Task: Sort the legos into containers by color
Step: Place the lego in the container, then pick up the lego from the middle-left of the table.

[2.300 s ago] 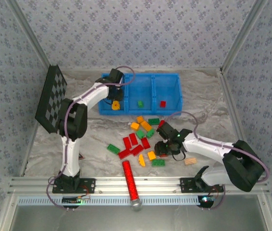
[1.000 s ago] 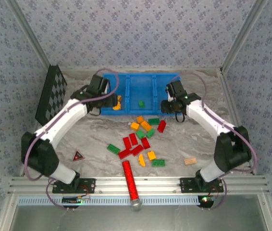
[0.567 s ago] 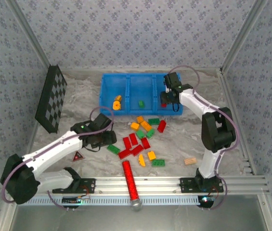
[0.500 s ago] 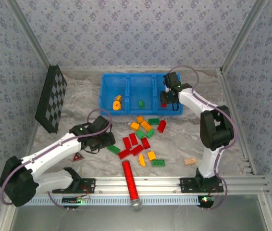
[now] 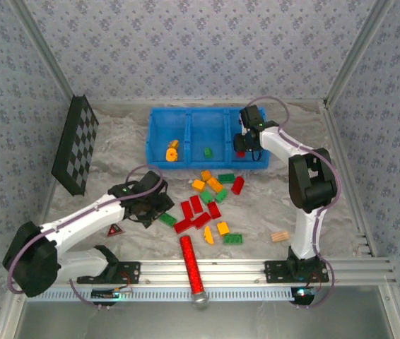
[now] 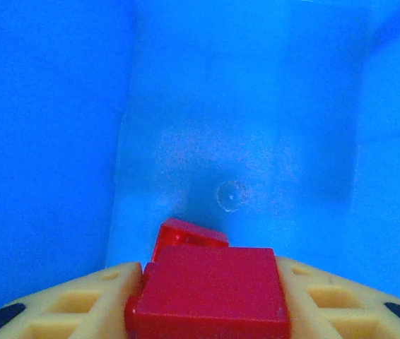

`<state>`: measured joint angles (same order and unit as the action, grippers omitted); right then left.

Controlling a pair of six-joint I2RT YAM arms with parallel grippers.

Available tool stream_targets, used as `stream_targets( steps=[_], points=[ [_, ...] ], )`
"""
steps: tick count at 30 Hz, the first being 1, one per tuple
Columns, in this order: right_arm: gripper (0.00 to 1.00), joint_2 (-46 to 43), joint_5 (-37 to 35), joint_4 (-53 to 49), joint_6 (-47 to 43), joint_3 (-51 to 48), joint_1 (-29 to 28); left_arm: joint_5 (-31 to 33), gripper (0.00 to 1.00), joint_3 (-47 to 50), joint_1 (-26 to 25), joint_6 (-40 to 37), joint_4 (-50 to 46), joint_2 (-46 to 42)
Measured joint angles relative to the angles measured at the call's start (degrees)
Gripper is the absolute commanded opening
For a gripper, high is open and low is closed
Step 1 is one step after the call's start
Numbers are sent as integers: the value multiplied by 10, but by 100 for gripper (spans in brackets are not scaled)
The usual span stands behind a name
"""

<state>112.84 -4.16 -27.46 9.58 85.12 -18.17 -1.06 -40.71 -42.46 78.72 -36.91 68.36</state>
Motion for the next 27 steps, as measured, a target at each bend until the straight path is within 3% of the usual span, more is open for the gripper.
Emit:
stream_targets(
  steps=[7,15,20,27],
  points=[
    [58,0,8,-1,-4,16,2,-14,72,8,-1,34,22,39],
    [59,-3,18,-5,-7,18,3,-22,68,19,-1,50,58,88],
    [60,-51,25,-15,-11,7,0,-22,50,24,-1,57,65,110],
    [61,-200,27,-24,-1,-82,-32,-24,30,8,0,49,34,130]
  ],
)
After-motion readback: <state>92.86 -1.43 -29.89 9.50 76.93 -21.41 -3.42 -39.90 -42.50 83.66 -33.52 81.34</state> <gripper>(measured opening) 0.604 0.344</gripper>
